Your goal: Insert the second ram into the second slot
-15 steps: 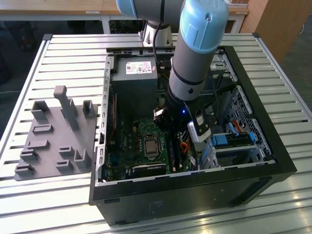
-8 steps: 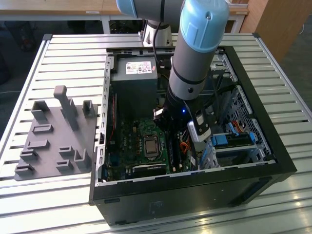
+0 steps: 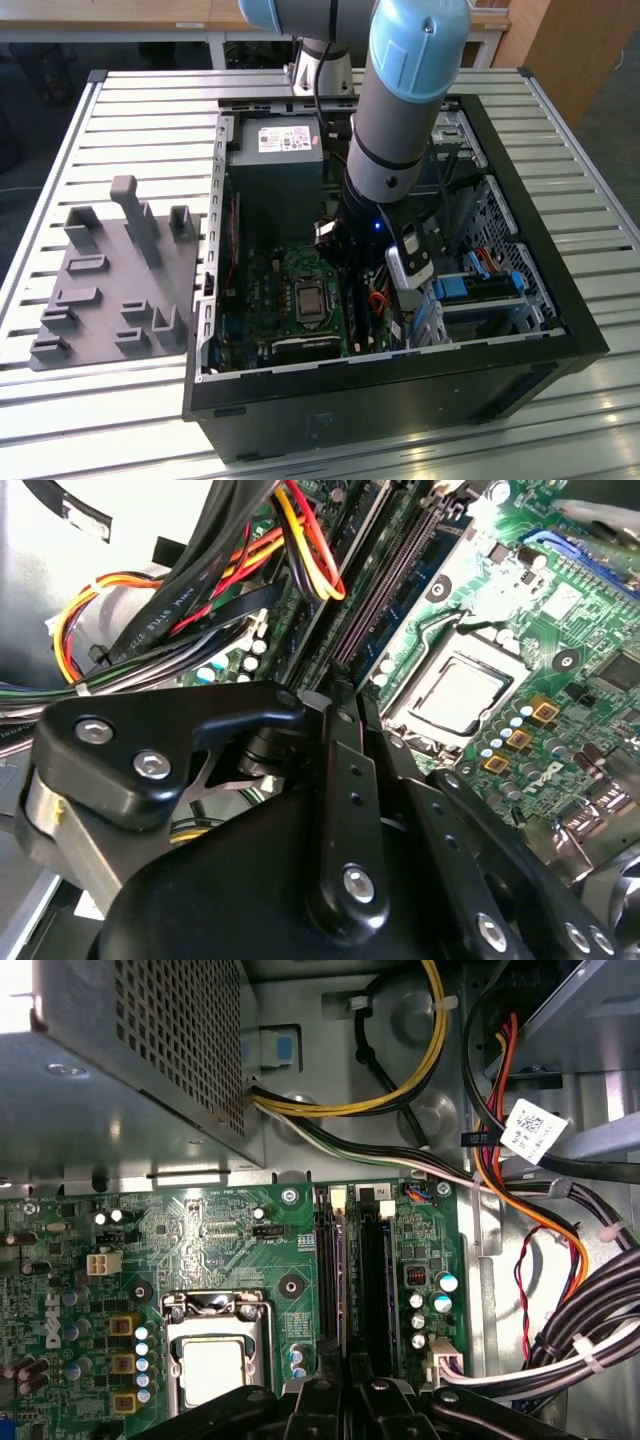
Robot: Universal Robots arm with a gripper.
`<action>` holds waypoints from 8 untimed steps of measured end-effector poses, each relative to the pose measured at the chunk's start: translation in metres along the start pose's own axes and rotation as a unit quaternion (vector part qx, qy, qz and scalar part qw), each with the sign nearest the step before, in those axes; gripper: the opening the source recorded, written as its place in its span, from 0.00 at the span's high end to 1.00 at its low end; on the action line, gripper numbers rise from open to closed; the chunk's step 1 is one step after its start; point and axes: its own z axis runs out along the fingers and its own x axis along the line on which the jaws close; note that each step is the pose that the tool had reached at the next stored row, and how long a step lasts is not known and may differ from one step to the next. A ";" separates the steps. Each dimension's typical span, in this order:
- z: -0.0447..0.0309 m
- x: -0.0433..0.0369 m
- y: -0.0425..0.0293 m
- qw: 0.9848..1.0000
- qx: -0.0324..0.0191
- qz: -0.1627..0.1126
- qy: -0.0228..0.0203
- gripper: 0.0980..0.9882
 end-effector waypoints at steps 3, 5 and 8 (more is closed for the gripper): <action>0.0003 0.0000 0.0001 1.000 0.000 0.000 0.000 0.96; 0.0010 -0.0001 0.0000 1.000 0.001 0.000 0.000 0.96; 0.0020 -0.0001 -0.0001 1.000 0.001 0.000 0.000 0.96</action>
